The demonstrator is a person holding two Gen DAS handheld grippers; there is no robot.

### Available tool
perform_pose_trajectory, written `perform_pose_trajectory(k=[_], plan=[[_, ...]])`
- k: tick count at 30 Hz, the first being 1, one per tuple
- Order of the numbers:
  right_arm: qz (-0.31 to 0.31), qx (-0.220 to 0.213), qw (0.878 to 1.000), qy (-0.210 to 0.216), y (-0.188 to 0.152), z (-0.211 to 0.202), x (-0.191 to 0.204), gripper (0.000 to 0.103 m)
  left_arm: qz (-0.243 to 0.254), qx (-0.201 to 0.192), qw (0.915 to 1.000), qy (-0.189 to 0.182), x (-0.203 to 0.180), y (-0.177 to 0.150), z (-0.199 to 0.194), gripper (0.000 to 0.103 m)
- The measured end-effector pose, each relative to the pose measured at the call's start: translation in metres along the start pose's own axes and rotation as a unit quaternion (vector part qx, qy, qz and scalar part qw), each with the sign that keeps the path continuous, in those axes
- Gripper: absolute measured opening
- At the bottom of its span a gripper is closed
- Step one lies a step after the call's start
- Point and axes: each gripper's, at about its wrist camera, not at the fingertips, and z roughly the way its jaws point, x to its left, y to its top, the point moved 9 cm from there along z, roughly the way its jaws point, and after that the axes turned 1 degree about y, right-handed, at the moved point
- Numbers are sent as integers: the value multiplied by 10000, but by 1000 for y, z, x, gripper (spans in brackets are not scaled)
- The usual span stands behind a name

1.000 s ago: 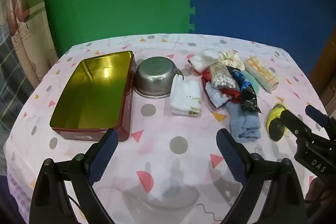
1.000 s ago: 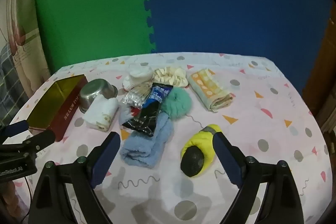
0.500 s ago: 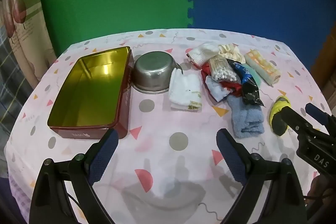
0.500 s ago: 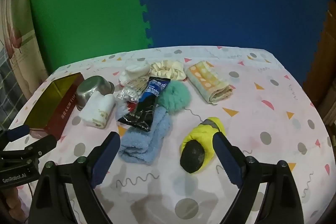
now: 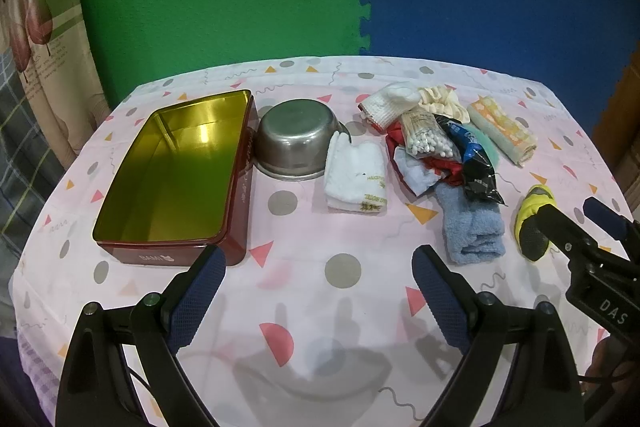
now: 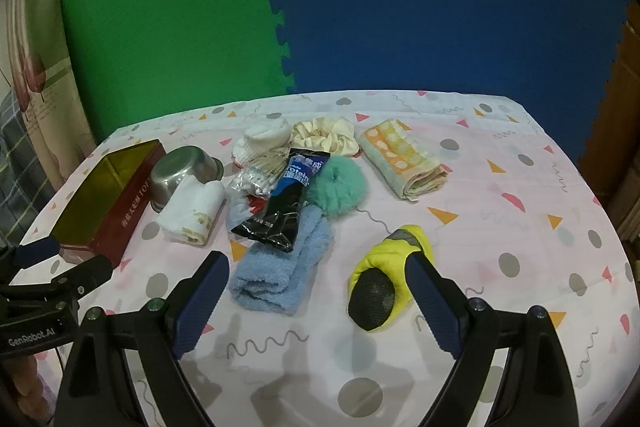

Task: Organize soft objects
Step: 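Move the right tool toward the yellow-and-black padded object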

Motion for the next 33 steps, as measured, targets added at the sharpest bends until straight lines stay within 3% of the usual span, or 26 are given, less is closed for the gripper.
perform_pose_trajectory(k=[33], plan=[[29,90,9998,-173,-4,7,-9,92,-45,119,9999,55,1,-6,9,93]])
